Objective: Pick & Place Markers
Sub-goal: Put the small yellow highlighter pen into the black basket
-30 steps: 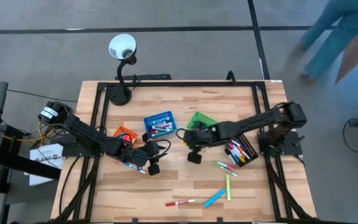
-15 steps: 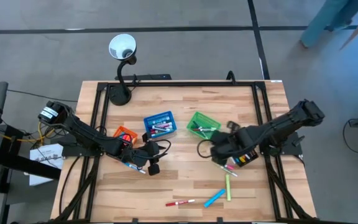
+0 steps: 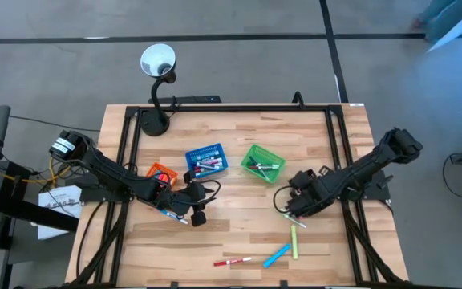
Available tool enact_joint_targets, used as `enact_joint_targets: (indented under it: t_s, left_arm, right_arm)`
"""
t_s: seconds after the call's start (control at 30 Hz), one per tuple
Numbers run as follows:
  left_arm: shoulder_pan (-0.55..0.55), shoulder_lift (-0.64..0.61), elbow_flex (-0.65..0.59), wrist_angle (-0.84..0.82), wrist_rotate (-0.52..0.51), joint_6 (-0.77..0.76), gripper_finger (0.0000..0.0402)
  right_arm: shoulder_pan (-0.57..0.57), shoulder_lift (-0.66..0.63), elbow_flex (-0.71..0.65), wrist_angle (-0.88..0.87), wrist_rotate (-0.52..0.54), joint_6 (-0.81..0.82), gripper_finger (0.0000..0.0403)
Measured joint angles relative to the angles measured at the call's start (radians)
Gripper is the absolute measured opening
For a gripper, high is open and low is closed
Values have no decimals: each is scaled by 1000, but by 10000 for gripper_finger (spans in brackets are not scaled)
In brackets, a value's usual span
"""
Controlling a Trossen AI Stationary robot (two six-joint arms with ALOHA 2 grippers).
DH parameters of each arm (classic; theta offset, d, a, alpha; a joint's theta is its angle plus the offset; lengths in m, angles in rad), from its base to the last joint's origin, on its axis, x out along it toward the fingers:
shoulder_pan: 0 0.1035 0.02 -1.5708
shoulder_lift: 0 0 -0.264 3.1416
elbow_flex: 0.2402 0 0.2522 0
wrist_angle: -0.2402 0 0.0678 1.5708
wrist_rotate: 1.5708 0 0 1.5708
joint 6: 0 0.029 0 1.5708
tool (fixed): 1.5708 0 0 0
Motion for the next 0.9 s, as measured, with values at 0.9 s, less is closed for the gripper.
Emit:
enact_joint_targets:
  t_s: [0.9]
  left_arm:
    - [0,0,0,0,0,0,115]
  right_arm:
    - [2,1,-140,87,-9,99,66]
